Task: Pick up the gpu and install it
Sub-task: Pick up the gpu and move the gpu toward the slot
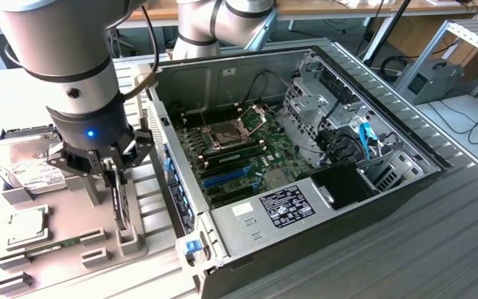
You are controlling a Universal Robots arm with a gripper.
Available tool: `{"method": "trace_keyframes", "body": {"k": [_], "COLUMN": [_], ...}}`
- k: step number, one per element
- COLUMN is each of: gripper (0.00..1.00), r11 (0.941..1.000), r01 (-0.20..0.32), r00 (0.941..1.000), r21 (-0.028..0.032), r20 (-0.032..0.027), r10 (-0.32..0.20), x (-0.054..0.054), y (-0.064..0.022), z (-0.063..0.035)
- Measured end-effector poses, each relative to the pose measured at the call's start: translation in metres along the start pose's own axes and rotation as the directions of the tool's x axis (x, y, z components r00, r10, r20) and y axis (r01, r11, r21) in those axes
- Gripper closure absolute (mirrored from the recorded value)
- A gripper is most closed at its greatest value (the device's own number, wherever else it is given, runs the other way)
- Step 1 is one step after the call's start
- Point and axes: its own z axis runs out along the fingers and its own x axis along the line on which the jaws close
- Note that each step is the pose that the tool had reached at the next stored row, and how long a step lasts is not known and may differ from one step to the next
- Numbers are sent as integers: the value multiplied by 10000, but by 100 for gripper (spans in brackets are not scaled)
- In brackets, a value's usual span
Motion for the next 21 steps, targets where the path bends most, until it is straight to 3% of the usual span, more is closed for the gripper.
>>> {"method": "trace_keyframes", "body": {"k": [21], "gripper": [74], "r11": [10000], "r01": [-1], "r00": [10000], "r21": [-30], "r20": [-3], "r10": [1], "x": [-2], "y": [3], "z": [-79]}}
